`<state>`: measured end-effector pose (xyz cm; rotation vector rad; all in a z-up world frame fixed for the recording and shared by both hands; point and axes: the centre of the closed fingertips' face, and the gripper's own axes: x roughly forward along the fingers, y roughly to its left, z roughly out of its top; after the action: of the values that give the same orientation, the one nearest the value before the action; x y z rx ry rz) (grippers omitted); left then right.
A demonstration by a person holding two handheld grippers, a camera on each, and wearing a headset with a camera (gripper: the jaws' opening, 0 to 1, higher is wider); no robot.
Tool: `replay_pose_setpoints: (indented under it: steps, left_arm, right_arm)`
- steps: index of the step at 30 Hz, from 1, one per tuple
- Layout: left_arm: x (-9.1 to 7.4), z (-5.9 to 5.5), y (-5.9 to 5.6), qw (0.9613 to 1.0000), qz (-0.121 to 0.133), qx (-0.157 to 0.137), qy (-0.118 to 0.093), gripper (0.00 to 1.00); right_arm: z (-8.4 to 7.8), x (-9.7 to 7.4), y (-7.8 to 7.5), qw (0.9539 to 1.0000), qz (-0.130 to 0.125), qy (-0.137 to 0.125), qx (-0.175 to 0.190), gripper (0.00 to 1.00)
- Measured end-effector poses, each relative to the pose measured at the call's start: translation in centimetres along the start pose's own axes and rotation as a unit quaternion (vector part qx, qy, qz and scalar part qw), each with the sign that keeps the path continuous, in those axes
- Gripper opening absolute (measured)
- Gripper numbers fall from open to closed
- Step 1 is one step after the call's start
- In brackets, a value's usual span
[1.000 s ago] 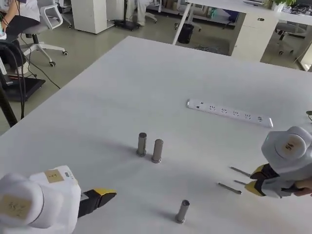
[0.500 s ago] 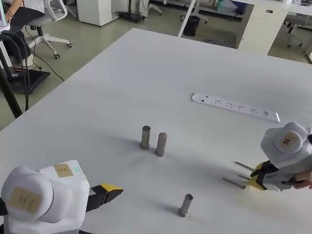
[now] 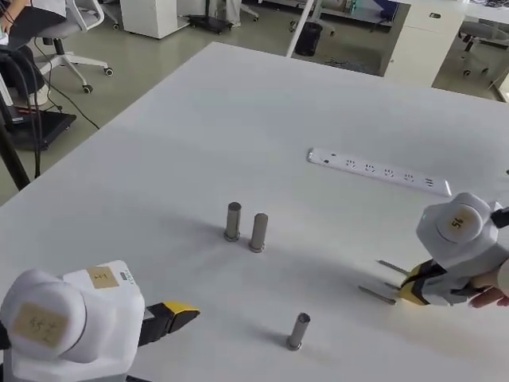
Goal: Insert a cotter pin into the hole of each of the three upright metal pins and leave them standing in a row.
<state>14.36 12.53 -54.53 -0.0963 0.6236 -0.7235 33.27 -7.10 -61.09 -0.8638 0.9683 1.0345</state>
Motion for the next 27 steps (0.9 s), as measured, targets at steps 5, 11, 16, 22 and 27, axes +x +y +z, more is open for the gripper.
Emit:
replay_pose_setpoints:
  steps: [5, 11, 16, 22, 27]
  left_arm:
    - [0.1, 0.0, -0.1, 1.0, 0.0, -0.001, 0.001, 0.77]
    - [0.1, -0.1, 0.0, 1.0, 0.001, -0.001, 0.003, 0.76]
    - [0.3, -0.5, -0.4, 0.9999, -0.005, 0.002, 0.009, 0.76]
    - [0.4, -1.2, -0.5, 0.9998, -0.004, 0.004, 0.021, 0.77]
    - [0.4, -1.3, 0.0, 0.9997, 0.006, 0.005, 0.023, 0.8]
  right_arm:
    - [0.0, 0.0, 0.0, 1.0, 0.005, 0.0, 0.009, 0.0]
    - [0.0, 0.0, 0.4, 0.9996, 0.002, -0.001, -0.027, 0.0]
    - [0.1, 0.1, 0.2, 0.9995, 0.008, 0.002, -0.029, 0.0]
    - [0.2, 0.2, 0.3, 0.9987, 0.01, 0.01, -0.05, 0.0]
    - [0.1, 0.2, 0.2, 0.9989, 0.016, 0.004, -0.045, 0.0]
